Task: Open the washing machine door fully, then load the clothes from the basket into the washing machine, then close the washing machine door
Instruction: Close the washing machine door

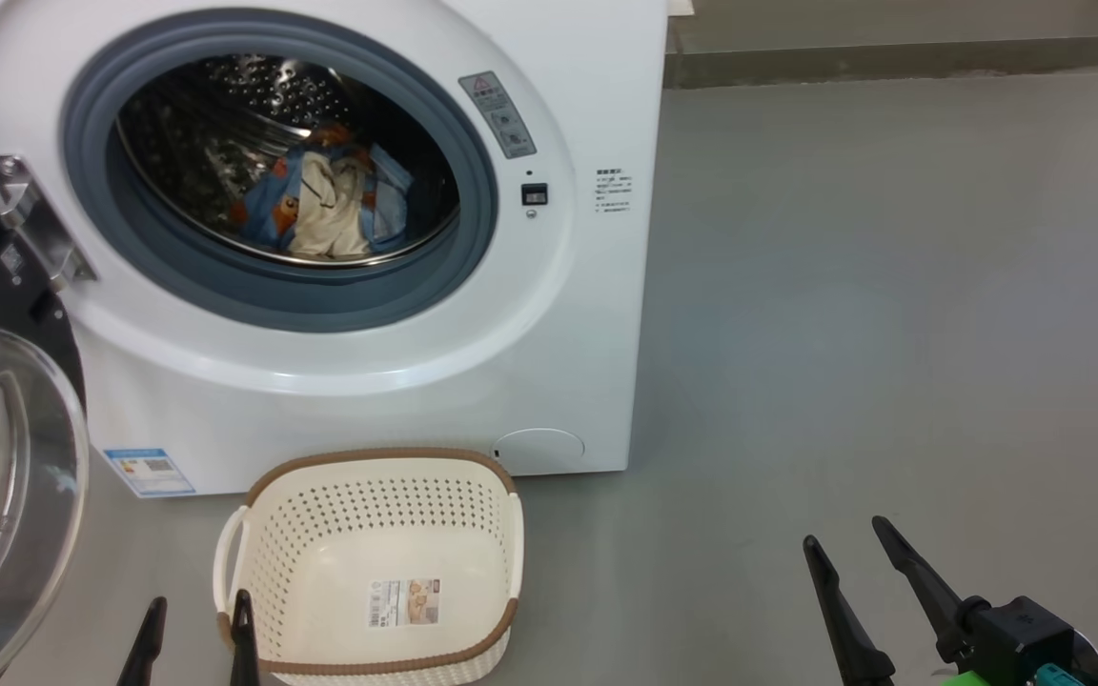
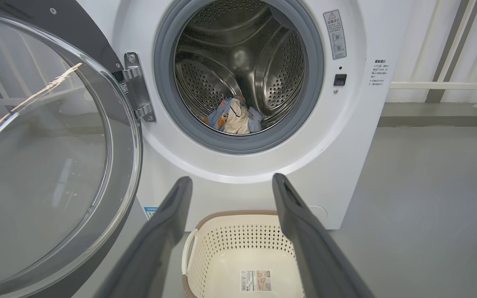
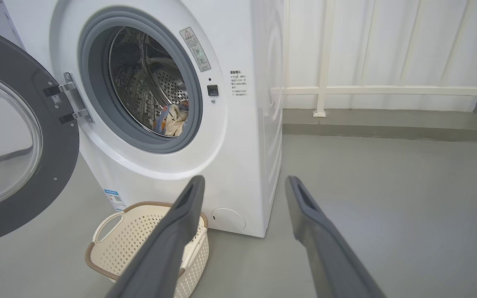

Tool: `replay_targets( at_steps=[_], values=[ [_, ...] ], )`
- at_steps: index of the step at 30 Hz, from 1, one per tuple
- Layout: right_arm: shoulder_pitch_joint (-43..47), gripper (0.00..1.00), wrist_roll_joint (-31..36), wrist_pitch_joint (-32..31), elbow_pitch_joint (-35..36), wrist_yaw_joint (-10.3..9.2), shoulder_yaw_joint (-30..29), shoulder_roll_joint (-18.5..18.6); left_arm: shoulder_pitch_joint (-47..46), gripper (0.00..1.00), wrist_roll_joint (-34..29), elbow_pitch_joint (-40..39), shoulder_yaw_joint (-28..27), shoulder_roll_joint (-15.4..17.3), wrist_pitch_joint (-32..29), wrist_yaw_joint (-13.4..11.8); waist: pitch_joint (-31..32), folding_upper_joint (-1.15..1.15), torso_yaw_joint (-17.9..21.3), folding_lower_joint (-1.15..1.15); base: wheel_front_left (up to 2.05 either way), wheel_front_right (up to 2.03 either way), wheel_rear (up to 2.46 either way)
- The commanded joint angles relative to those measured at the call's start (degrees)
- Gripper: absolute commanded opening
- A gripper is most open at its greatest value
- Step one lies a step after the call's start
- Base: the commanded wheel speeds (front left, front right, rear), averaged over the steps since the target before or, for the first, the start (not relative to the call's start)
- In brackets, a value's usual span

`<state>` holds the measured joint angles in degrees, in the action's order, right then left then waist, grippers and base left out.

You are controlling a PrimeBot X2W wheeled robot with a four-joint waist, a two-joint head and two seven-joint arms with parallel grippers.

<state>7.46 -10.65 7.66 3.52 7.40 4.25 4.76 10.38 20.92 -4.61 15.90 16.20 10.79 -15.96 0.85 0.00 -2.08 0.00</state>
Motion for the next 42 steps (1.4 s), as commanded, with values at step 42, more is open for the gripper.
replay_targets(
  at_steps=[42],
  values=[
    [-1.87,1.0,-0.07,-0.73,2.08,0.09,3.11,1.33,-2.7,1.0,0.08,-1.86,-1.2,0.2,3.05,-1.53,-0.5,0.0,-26.63,0.0,0.0,0.0,0.0]
  ],
)
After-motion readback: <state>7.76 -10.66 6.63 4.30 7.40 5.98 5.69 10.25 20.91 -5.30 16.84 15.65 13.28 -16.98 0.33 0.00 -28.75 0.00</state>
